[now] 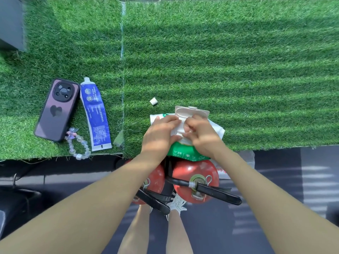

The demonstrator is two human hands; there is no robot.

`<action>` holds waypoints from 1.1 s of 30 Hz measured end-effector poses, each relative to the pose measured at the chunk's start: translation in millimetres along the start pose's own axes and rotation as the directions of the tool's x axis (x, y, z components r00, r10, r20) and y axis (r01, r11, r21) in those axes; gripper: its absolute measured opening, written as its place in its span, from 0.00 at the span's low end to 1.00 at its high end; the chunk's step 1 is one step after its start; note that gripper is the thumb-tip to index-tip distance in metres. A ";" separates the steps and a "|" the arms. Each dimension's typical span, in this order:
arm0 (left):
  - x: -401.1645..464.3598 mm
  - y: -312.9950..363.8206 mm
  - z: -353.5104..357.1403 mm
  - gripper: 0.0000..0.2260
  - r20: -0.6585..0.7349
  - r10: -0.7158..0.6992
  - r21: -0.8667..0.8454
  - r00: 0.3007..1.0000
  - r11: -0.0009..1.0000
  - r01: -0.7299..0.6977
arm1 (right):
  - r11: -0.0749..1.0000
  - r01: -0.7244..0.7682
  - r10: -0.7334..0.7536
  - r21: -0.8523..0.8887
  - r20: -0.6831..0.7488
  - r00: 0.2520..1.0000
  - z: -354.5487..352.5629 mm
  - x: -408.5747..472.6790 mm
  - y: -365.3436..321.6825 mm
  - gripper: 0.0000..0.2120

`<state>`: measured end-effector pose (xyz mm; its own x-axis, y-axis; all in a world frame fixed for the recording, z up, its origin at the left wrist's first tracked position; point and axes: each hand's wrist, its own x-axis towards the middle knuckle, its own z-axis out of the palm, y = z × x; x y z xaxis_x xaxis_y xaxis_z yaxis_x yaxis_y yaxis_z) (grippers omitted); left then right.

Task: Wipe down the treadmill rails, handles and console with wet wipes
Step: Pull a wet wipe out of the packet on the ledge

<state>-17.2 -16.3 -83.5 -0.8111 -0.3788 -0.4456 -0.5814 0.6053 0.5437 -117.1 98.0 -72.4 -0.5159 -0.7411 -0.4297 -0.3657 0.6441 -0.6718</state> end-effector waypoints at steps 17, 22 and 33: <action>-1.0 7.3 -2.2 0.20 -0.043 -0.051 -0.069 0.998 0.996 0.048 | 0.969 -0.183 0.155 -0.166 -0.169 0.973 0.6 -2.6 -20.3 0.15; -3.4 10.6 -1.8 0.21 -0.056 -0.040 -0.085 0.998 0.996 0.035 | 0.897 -0.336 0.338 -0.286 -0.044 0.940 5.1 17.2 -23.0 0.15; -4.2 8.5 1.1 0.21 -0.067 -0.016 -0.099 0.998 0.995 0.009 | 0.833 -0.049 -0.042 -0.551 -0.152 0.988 6.0 -3.9 -29.4 0.08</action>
<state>-18.7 -8.8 -77.8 -0.8042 -0.4345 -0.4054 -0.5923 0.5295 0.6073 -99.7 80.8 -54.6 -0.6116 -0.7301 -0.3049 -0.7063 0.6775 -0.2056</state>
